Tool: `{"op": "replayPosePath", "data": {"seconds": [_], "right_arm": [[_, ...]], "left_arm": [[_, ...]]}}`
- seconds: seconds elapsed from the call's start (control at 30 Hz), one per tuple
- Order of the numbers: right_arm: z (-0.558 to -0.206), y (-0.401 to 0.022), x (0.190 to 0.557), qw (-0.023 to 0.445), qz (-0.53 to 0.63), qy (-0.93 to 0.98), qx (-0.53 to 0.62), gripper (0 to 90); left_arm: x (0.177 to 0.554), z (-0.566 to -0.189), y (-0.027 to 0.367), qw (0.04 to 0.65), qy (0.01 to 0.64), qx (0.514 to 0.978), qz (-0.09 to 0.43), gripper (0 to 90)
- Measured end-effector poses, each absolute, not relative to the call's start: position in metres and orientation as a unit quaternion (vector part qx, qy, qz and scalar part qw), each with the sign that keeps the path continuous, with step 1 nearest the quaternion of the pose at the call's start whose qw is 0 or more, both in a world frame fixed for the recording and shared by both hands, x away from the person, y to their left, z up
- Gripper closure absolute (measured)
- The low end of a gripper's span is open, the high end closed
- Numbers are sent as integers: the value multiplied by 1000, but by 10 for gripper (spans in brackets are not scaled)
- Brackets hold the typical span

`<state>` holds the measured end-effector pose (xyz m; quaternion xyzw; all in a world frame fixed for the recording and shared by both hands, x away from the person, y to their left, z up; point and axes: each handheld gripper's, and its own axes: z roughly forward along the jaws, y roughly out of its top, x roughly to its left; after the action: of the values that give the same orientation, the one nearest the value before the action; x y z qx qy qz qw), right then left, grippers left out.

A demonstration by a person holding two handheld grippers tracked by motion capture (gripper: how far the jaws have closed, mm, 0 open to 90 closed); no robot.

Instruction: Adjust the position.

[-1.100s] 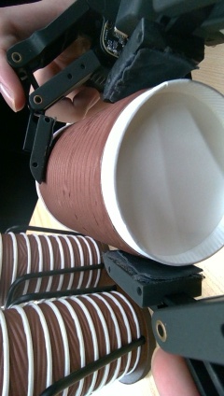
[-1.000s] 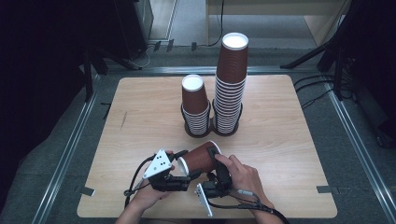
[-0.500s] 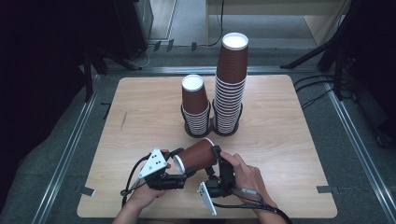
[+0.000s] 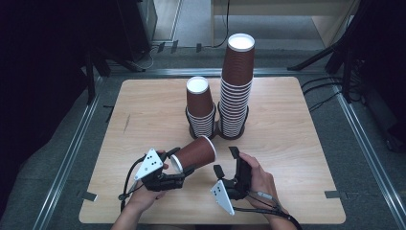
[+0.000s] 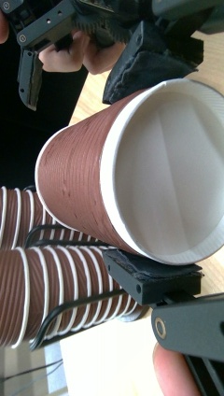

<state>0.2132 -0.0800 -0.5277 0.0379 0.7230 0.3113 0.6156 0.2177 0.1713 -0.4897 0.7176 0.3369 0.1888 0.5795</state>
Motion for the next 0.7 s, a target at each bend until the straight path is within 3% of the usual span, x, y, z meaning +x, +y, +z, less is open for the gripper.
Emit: {"op": "replayPosePath", "data": {"seconds": [0.7], "right_arm": [[-524,-81,218,488,429,723,234,0]], "left_arm": [[218,-487,180,584,353,699,213,223]]}}
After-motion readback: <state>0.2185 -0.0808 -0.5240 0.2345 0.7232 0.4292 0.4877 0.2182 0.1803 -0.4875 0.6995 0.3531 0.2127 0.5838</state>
